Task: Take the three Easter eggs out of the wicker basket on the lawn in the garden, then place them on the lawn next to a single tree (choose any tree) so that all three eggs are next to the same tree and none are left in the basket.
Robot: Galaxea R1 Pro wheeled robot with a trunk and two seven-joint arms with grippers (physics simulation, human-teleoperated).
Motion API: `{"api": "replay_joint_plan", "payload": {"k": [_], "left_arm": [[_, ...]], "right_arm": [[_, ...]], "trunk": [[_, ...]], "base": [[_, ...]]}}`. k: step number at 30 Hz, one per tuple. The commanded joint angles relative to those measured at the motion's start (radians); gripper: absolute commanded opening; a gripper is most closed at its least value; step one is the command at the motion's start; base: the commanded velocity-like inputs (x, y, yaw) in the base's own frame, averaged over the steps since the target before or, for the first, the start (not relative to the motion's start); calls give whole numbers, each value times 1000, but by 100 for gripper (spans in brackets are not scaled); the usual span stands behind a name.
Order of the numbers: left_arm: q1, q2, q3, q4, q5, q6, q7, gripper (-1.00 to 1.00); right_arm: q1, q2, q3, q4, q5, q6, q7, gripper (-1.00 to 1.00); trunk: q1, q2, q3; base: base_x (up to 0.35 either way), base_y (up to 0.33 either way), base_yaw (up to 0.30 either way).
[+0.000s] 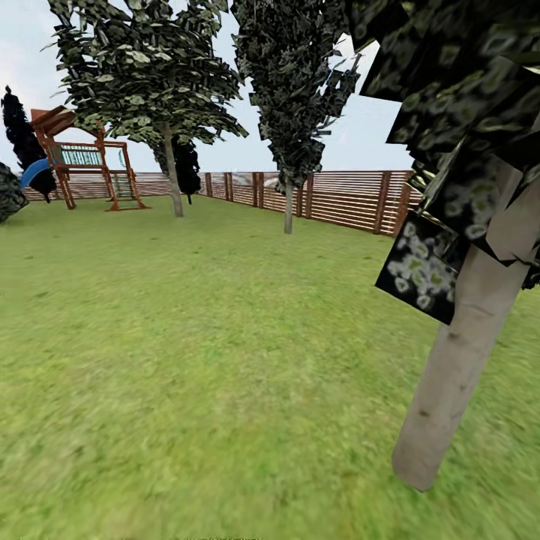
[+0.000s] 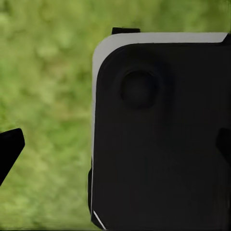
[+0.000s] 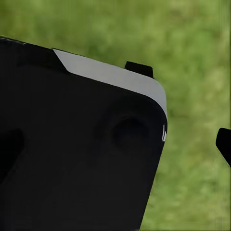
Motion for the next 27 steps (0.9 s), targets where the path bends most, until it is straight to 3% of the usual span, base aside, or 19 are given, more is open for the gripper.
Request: {"api": "replay_joint_plan", "payload": {"k": [1, 7, 10, 12, 13, 15, 18, 19, 21, 22, 24, 27], "left_arm": [[1, -5, 3, -1, 28, -1, 2, 100], [1, -26, 5, -8, 156, 6, 4, 100], [0, -24, 7, -69, 208, 26, 5, 100], [-1, -22, 7, -155, 252, 84, 15, 100], [-3, -17, 7, -242, 275, 175, 32, 100], [-9, 5, 11, -378, 291, 331, 68, 100], [-45, 41, 31, -610, 318, 543, 98, 100], [-63, 46, 44, -674, 330, 595, 103, 100], [-124, 55, 82, -743, 348, 671, 123, 100], [-163, 59, 94, -741, 352, 686, 139, 100], [-287, 88, 130, -654, 358, 700, 180, 100], [-432, 101, 150, -465, 359, 695, 199, 100]], "right_arm": [[-1, 6, 2, -2, 3, 1, -1, 100], [0, 3, 5, -34, 18, -7, -5, 100], [-1, -8, -3, -94, 9, -21, -14, 100], [-1, -10, -14, -158, -7, -17, -47, 100], [-1, -5, -18, -253, -18, 12, -92, 100], [-1, 4, -18, -445, -26, 157, -146, 100], [-10, 17, -17, -797, -33, 526, -170, 100], [-16, 18, -16, -903, -36, 610, -172, 100], [-37, 20, -16, -1071, -63, 716, -177, 100], [-60, 20, -16, -1098, -74, 736, -178, 100], [-139, 26, 10, -1008, -86, 754, -180, 100], [-274, 71, 93, -663, -92, 685, -183, 100]], "trunk": [[0, 0, -1], [0, 0, -5], [0, 0, -7], [0, 0, -8], [0, 0, -9], [0, 0, -10], [0, 0, -11], [0, 0, -11], [0, 0, -12], [0, 0, -12], [0, 0, -12], [0, 0, -12]], "base": [[0, 0, 300], [0, 0, 300], [0, 0, 297], [0, 0, 295], [0, 0, 294], [0, 0, 294], [0, 0, 294], [0, 0, 294], [0, 0, 294], [0, 0, 294], [0, 0, 294], [0, 0, 294]]}}
